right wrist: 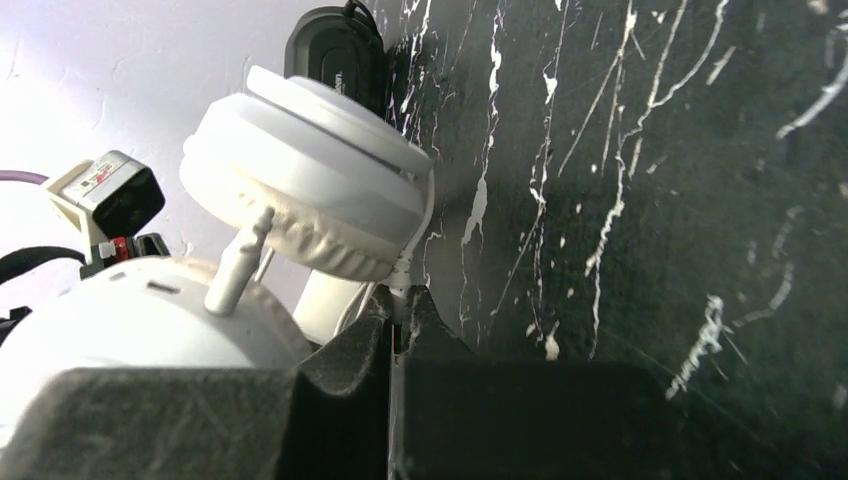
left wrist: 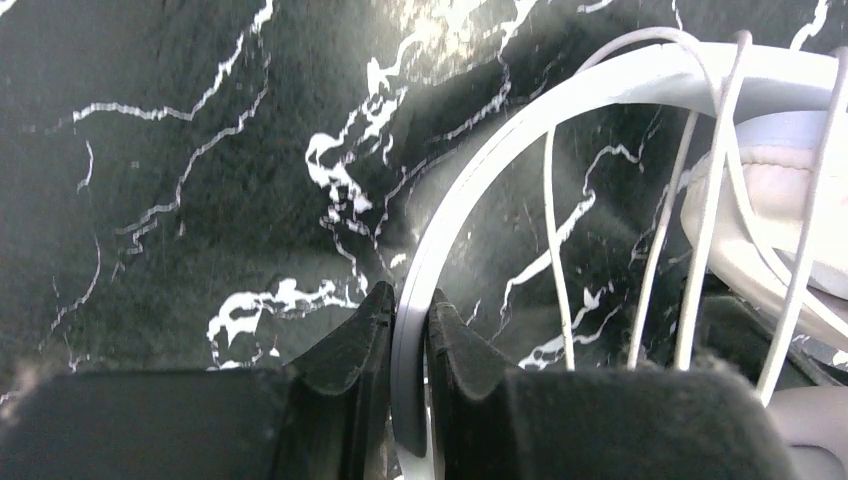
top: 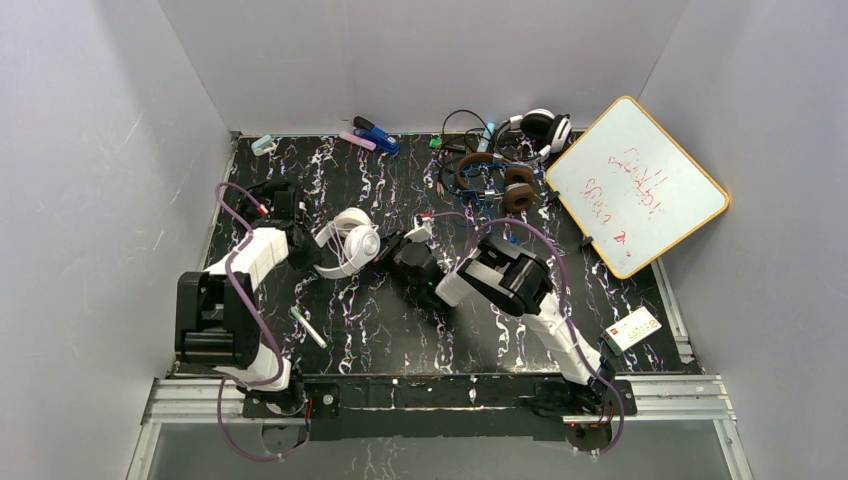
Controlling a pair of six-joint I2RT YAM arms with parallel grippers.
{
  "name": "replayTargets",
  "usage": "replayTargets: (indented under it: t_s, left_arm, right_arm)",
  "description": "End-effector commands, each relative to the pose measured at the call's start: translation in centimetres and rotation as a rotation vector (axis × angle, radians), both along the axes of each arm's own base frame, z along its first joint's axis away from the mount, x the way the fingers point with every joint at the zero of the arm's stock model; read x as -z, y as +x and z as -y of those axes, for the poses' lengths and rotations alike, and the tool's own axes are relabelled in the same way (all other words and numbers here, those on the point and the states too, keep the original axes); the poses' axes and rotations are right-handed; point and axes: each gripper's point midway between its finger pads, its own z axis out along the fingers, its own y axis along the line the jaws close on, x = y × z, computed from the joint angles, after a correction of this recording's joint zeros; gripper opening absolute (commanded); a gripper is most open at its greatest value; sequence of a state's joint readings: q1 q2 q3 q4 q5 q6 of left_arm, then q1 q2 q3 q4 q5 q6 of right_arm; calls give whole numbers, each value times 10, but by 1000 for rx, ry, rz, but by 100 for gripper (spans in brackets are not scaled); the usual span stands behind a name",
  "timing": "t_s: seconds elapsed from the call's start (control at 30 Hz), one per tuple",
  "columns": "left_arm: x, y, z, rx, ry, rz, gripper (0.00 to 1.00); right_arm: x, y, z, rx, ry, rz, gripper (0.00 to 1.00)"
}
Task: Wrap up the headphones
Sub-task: Place the headphones at the center of the board.
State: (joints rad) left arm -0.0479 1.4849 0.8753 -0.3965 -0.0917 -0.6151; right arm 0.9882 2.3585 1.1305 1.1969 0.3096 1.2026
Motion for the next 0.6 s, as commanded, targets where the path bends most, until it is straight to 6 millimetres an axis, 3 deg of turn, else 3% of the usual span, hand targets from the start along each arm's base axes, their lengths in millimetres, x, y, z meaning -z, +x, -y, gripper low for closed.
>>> replayTargets:
  t_s: [0.0, 0.27, 0.37, 0.57]
  left_arm:
    - [-10, 43, -15, -31, 16, 86, 0]
    - [16, 63, -4, 42, -34, -16, 0]
    - [17, 67, -2, 27, -49, -26, 0]
    - [12, 77, -10, 3, -7, -22, 0]
  right_arm:
    - [16, -4, -18, -50, -21, -68, 1]
    - [39, -10, -30, -123, -5, -149, 1]
    - [50, -10, -30, -145, -18, -222, 1]
    - [53, -17, -23, -177, -28, -365, 1]
